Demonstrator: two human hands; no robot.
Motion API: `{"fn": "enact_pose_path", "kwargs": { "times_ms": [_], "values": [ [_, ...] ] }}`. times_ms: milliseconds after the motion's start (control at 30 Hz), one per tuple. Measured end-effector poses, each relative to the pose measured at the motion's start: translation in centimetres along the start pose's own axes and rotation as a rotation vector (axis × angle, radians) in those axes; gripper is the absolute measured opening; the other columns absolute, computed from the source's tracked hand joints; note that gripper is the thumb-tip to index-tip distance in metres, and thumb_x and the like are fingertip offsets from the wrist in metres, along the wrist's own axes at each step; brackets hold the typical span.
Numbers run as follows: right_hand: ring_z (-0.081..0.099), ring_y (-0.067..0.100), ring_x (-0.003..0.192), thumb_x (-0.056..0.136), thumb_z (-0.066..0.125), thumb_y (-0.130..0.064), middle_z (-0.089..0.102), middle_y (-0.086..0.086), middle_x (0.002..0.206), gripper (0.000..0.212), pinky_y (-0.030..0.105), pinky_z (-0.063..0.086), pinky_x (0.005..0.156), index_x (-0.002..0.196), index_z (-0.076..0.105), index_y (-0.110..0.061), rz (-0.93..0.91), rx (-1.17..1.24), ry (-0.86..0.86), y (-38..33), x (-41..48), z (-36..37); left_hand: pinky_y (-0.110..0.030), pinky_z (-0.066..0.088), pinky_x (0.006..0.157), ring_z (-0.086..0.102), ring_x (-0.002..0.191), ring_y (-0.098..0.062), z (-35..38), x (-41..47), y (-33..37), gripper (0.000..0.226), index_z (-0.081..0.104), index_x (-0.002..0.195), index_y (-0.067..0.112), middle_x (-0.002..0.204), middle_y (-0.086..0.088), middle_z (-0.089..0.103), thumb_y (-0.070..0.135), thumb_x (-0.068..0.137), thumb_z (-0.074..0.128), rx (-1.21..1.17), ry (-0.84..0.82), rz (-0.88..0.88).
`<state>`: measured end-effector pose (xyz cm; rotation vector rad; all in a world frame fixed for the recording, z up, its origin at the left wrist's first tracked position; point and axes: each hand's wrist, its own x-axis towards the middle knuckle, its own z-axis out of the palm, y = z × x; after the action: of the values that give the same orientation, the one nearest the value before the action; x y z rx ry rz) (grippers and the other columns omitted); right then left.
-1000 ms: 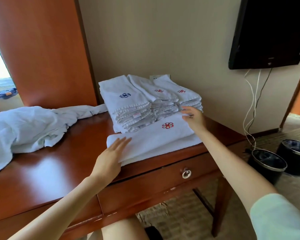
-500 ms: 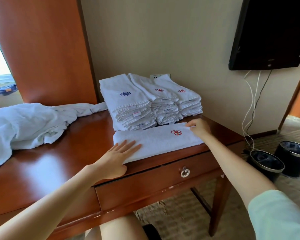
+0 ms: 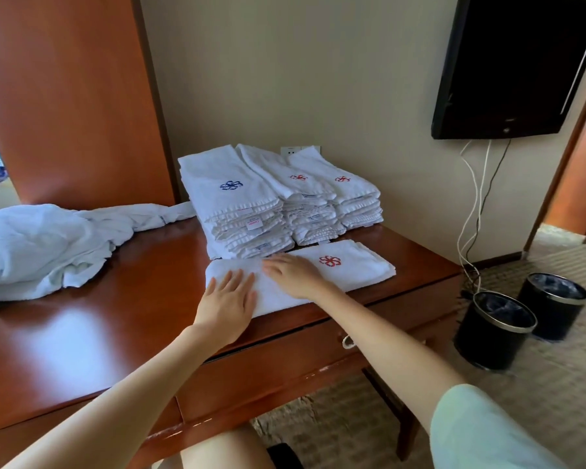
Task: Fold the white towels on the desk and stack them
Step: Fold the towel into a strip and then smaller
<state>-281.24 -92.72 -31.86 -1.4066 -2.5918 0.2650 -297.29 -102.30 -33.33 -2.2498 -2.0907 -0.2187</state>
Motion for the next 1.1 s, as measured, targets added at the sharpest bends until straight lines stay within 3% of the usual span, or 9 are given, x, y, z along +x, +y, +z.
{"fn": "enact_pose_path", "kwargs": {
  "times_ms": [200,300,400,467,600,733,833,933,1100],
  "values": [
    [0.0,0.016,0.15,0.102,0.014,-0.052,0.003,-0.001,0.163,0.061,0.04,0.005,0.12,0.155,0.015,-0.023,0.33,-0.064,-0.055,8.3,-2.1,-2.4,-0.04,-0.005,0.119,-0.009,0.149,-0.017,-0.7,0.7,0.1,0.052,0.009,0.155,0.029,0.162,-0.001,-0.003,0.041,0.104,0.015,-0.095,-0.112,-0.037],
    [-0.007,0.017,0.149,0.101,0.014,-0.054,-0.006,-0.003,0.163,0.062,0.044,0.003,0.121,0.156,0.007,-0.024,0.429,-0.047,-0.062,11.1,-3.1,-3.1,-0.042,0.011,0.118,-0.007,0.149,-0.024,-1.4,0.7,0.5,0.058,0.011,0.154,0.024,0.162,-0.007,-0.008,0.042,0.103,0.029,-0.335,-0.053,-0.237],
    [-0.007,0.02,0.15,0.1,0.015,-0.057,-0.008,-0.002,0.163,0.064,0.046,0.002,0.121,0.156,0.005,-0.025,0.447,-0.027,-0.04,11.2,-3.2,-2.9,-0.042,0.033,0.107,0.029,0.135,-0.033,-2.0,0.5,-0.5,0.065,0.034,0.144,0.014,0.148,-0.015,0.03,0.053,0.094,0.047,-0.442,0.026,-0.609],
    [-0.006,0.021,0.15,0.101,0.015,-0.055,-0.007,0.001,0.163,0.064,0.046,-0.001,0.119,0.156,0.005,-0.024,0.45,-0.058,-0.032,11.0,-3.1,-2.9,-0.039,0.044,0.095,0.048,0.117,-0.031,-2.5,0.7,-1.7,0.061,0.052,0.127,0.004,0.128,-0.016,0.05,0.053,0.091,0.055,-0.545,-0.06,-0.657],
    [0.005,0.019,0.149,0.099,0.038,-0.054,0.013,0.002,0.162,0.067,0.045,-0.001,0.119,0.155,0.017,-0.023,0.351,-0.057,0.099,9.5,-2.7,-4.2,-0.038,0.051,0.081,0.059,0.1,-0.029,-4.5,1.1,-1.5,0.046,0.048,0.124,-0.001,0.114,-0.015,0.059,0.014,0.086,0.069,-1.016,-0.061,-0.546],
    [0.028,0.008,0.14,0.085,0.072,-0.04,0.032,-0.007,0.154,0.075,0.026,0.029,0.108,0.148,0.033,-0.027,0.04,0.621,0.13,6.5,-2.3,-8.0,-0.032,0.047,0.067,0.058,0.088,-0.029,-9.0,2.4,0.8,0.04,0.046,0.114,0.012,0.104,-0.008,0.057,0.009,0.083,0.071,-0.789,0.119,-0.199],
    [0.04,-0.002,0.13,0.078,0.08,-0.035,0.048,-0.019,0.139,0.07,0.017,0.037,0.1,0.137,0.044,-0.033,-0.042,0.746,0.078,5.3,-1.8,-11.2,-0.031,0.045,0.069,0.055,0.088,-0.025,-13.7,4.6,2.6,0.036,0.051,0.115,0.014,0.102,-0.001,0.056,0.008,0.084,0.068,-0.633,0.247,0.037],
    [0.062,0.009,0.113,0.067,0.086,-0.039,0.068,-0.01,0.118,0.067,0.028,0.049,0.097,0.126,0.058,-0.023,-0.016,0.838,0.114,6.2,-0.6,-14.0,-0.027,0.038,0.074,0.052,0.091,-0.019,-18.0,7.6,4.4,0.034,0.055,0.116,0.014,0.103,0.004,0.057,0.007,0.085,0.065,-0.545,0.368,0.187],
    [0.069,0.007,0.1,0.066,0.086,-0.04,0.073,-0.008,0.108,0.049,0.02,0.054,0.081,0.109,0.067,-0.025,0.02,0.983,0.246,9.0,1.1,-17.5,-0.025,0.039,0.078,0.053,0.094,-0.013,-23.5,13.0,6.2,0.034,0.062,0.116,0.019,0.1,0.009,0.057,0.011,0.083,0.069,-0.569,0.478,0.317]
  ]
}}
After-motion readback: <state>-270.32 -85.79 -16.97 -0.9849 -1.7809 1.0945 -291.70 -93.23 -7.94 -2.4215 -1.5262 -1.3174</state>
